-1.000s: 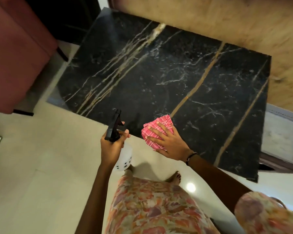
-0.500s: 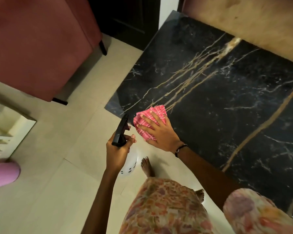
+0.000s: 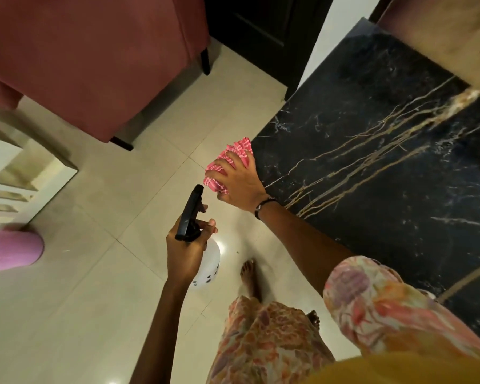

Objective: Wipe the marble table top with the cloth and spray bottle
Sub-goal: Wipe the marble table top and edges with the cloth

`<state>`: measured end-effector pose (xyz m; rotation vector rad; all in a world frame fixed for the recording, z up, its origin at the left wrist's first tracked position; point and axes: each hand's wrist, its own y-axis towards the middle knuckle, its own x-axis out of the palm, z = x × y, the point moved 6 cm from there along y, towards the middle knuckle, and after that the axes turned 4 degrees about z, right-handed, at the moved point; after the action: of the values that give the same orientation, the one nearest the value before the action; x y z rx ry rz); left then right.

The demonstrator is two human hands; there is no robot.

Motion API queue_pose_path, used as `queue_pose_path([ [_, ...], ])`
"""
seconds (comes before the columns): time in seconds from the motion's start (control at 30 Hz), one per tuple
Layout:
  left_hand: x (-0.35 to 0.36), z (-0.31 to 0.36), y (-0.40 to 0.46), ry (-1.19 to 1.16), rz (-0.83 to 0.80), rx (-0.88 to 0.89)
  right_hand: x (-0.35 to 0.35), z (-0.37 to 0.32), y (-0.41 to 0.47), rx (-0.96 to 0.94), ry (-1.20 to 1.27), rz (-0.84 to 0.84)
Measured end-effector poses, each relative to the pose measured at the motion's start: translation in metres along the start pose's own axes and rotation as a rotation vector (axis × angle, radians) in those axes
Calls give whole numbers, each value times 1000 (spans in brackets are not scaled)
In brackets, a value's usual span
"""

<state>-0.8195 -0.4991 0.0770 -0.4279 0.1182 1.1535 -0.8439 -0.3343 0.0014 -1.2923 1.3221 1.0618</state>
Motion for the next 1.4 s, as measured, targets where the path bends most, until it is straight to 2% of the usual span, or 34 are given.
queue_pose_path([
  [0.13, -5, 5, 6, -27, 21, 4, -4, 2, -14, -15, -33, 61],
  [0.4, -5, 10, 8, -79, 46, -10, 10, 29, -129, 41, -30, 113],
  [0.57, -5, 13, 0, -81, 50, -17, 3, 21, -90, 51, -22, 182],
  [0.7, -2, 16, 3, -67, 65, -27, 3, 10, -46, 66, -16, 155],
  [0.9, 10, 37, 21, -30, 89, -4, -3, 23, -10, -116, 64, 82],
  [1.03, 24, 62, 44, -46, 86, 38, -15, 76, 0, -31, 130, 84],
  [1.13, 41, 73, 66, -67, 82, 29, -28, 141, 13, 52, 71, 99],
  [1.3, 75, 103, 104, -73, 56, 71, -47, 266, 32, 301, -18, 114],
  [1.4, 98, 124, 126, -66, 18, 104, -53, 307, 46, 433, -18, 136],
])
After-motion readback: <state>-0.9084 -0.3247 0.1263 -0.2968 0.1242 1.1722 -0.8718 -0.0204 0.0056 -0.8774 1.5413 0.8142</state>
